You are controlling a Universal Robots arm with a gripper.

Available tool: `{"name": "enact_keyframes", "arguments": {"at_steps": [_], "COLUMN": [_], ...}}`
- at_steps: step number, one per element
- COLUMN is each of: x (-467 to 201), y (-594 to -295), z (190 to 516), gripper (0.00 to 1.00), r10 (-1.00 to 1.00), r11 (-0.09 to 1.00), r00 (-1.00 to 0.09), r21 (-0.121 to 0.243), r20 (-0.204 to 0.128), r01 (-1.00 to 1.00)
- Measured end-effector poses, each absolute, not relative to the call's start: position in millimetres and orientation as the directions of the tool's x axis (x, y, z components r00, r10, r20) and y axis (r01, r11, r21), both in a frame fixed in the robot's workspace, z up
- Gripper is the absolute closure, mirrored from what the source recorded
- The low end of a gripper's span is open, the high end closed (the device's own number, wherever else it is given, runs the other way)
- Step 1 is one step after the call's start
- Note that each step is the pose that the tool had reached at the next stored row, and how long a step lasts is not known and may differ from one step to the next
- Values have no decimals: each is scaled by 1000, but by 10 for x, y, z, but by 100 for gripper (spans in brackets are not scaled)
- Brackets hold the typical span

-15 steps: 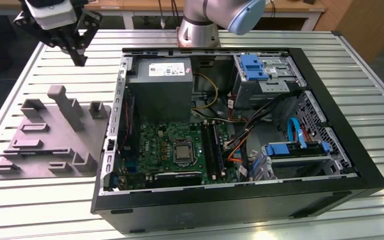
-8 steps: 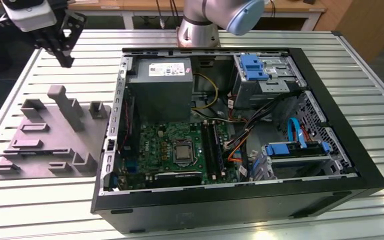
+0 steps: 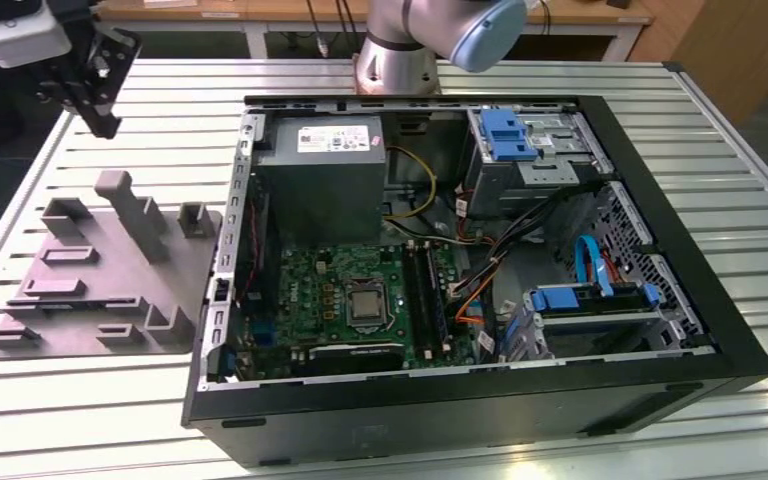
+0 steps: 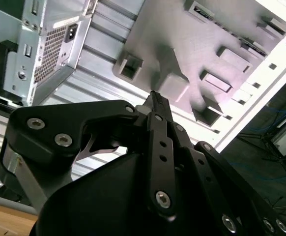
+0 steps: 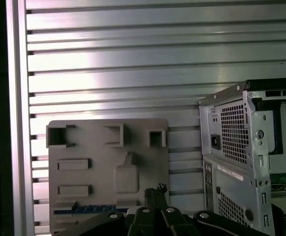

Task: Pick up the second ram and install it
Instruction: 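Reach for the second ram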

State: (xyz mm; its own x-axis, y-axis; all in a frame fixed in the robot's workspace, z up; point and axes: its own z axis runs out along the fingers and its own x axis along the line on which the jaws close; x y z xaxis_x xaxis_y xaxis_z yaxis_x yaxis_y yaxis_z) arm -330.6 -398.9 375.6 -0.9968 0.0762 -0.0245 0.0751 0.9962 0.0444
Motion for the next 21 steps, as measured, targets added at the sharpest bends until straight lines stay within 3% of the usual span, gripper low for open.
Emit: {"name": "enact_keyframes", "arguments": {"at_steps": [21], "x": [-3830], "y": [-4021], "z": [3628], "gripper": [90], "r10": [76], "r11": [996], "r00": [-997], "r21": [44], "r20": [-24], "r01": [75]}}
